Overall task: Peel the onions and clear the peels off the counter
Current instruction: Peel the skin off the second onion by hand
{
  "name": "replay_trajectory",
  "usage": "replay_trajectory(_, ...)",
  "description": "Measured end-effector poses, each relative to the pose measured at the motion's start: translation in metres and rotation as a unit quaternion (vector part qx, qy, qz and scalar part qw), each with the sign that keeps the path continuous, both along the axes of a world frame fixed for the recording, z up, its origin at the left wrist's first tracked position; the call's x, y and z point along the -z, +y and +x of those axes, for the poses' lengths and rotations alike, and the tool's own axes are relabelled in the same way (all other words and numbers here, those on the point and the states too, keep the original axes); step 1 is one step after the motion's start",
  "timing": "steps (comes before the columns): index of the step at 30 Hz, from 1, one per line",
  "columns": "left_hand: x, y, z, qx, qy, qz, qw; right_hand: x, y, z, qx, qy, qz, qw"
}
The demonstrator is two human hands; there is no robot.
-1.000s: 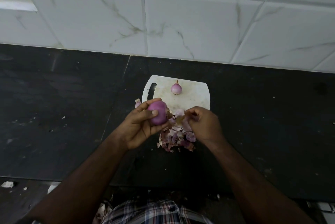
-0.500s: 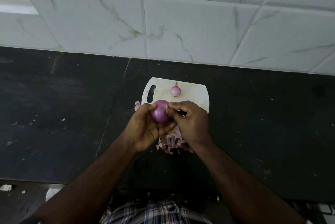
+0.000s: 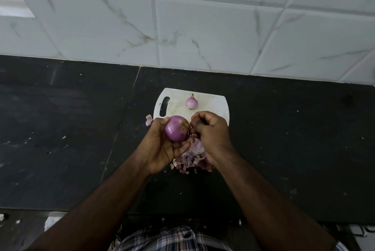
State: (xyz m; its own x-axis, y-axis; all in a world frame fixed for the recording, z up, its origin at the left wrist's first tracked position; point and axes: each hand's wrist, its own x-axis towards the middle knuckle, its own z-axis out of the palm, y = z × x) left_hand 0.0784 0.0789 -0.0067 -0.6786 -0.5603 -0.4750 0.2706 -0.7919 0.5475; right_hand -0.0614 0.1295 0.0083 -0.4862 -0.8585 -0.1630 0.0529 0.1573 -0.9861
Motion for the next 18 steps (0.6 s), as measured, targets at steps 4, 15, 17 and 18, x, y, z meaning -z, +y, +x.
replay_trajectory(4, 0.001, -0.003, -0.002, 0.0, -0.013, 0.016, 1.0, 0.0, 0.004, -0.017, -0.086, 0.11, -0.039, 0.989)
replay_trajectory(15, -0.001, 0.002, -0.014, 0.018, -0.078, -0.041, 0.996, 0.012, 0.007, -0.007, 0.012, 0.334, -0.126, 0.934)
replay_trajectory(17, -0.005, 0.005, -0.018, -0.004, -0.094, -0.075, 0.993, 0.011, 0.007, -0.005, 0.034, 0.323, -0.115, 0.939)
replay_trajectory(18, -0.007, 0.006, -0.019, -0.013, -0.099, -0.089, 0.991, 0.01, 0.007, -0.003, 0.044, 0.298, -0.103, 0.948)
